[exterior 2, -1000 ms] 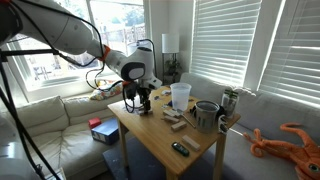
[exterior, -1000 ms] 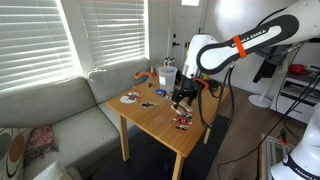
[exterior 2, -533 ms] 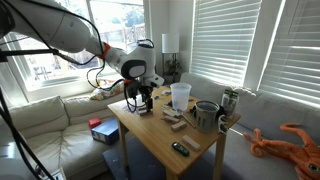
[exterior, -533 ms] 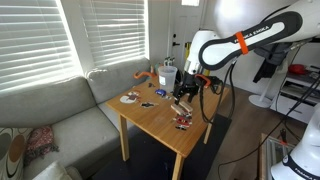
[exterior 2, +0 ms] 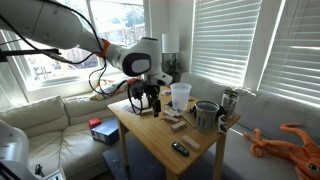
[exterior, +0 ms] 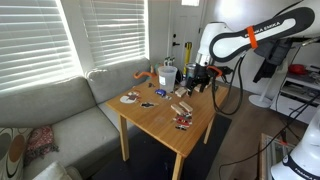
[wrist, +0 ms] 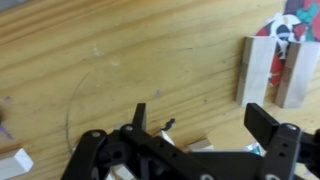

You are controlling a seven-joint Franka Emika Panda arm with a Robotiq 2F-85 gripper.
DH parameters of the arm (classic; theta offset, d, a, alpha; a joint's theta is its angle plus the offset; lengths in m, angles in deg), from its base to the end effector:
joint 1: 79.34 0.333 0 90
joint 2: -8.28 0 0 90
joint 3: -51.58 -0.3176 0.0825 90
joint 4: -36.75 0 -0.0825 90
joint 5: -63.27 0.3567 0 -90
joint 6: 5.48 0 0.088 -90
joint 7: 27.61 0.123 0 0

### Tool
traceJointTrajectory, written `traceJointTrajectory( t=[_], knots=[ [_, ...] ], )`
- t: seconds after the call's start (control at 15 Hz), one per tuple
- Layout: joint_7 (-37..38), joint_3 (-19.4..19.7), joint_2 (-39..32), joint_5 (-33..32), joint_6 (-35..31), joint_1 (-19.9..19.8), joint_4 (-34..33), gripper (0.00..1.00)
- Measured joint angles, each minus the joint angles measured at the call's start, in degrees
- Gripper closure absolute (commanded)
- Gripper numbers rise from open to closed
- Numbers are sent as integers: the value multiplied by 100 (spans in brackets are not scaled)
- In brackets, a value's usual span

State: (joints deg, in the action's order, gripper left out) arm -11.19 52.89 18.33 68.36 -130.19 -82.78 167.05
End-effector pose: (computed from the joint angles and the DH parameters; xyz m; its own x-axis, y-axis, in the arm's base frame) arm 0.4716 -0.0349 0.4361 0.9122 -0.4068 0.0497 -0.4008 -0.9108 -0.0987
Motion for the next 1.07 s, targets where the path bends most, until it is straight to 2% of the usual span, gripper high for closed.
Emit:
traceJointTrajectory(
  t=[0.4, 1.07],
  knots=[
    [-421, 298, 353, -883, -74, -404, 416, 0],
    [-534, 546, 251, -962, -315, -512, 473, 0]
  ],
)
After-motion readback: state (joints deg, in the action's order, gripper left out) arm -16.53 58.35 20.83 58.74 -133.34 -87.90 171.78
